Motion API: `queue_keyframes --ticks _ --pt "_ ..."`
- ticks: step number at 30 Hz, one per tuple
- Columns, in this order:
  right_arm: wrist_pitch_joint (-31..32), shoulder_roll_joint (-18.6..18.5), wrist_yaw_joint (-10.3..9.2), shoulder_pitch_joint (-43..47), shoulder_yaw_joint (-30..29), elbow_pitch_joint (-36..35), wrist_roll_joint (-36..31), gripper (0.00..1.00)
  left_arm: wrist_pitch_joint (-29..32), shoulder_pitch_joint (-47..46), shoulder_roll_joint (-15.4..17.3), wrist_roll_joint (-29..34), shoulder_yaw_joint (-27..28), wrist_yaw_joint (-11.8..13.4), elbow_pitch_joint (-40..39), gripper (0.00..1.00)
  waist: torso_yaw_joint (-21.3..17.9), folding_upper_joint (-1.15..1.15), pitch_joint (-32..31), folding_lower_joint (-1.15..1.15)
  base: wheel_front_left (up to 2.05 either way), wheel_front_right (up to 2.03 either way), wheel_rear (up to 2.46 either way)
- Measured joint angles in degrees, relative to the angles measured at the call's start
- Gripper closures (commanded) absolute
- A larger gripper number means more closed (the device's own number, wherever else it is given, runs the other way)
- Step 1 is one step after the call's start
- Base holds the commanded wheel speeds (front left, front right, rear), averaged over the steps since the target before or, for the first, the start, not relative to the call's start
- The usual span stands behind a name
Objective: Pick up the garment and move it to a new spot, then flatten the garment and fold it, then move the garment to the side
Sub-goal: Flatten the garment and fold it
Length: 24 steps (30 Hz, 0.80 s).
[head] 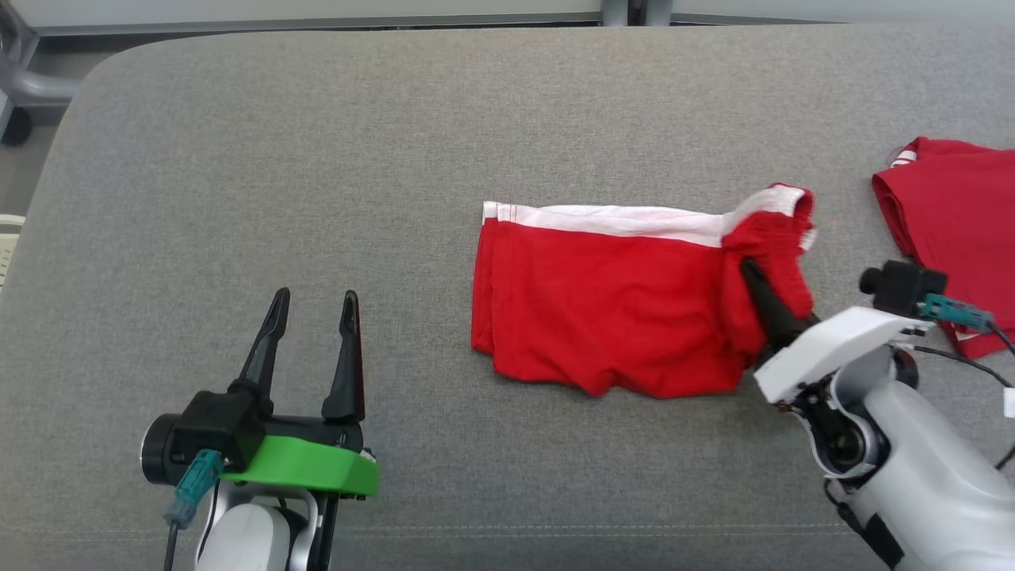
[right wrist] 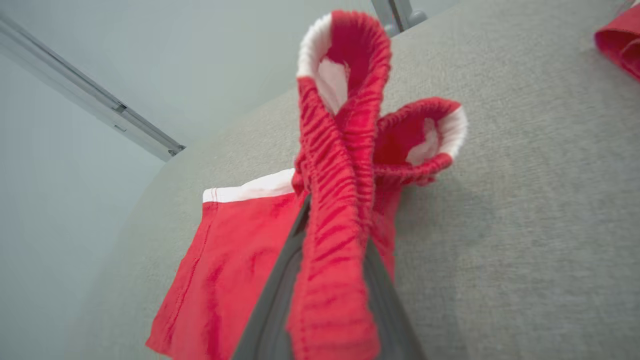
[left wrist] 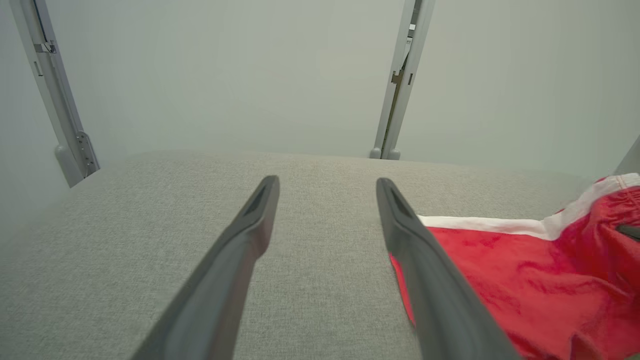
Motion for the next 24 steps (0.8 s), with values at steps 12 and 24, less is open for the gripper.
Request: queue_keyframes --ticks 12,24 --pt "4.93 9.72 -0.01 -6.00 10.04 -3.53 -4.11 1.00 0.00 -0.47 -0.65 0.56 -1.29 -1.04 0.88 0.00 1.43 0.00 -0.28 0.00 0.00 0.00 0.00" --pt "0.27 15.68 -0.01 -13.56 14.28 13.66 -3.32 0.00 0.00 -0.78 -1.44 0.73 -2.09 -1.46 1.24 0.00 6.00 0.00 0.57 0.00 0.00 0.00 0.00"
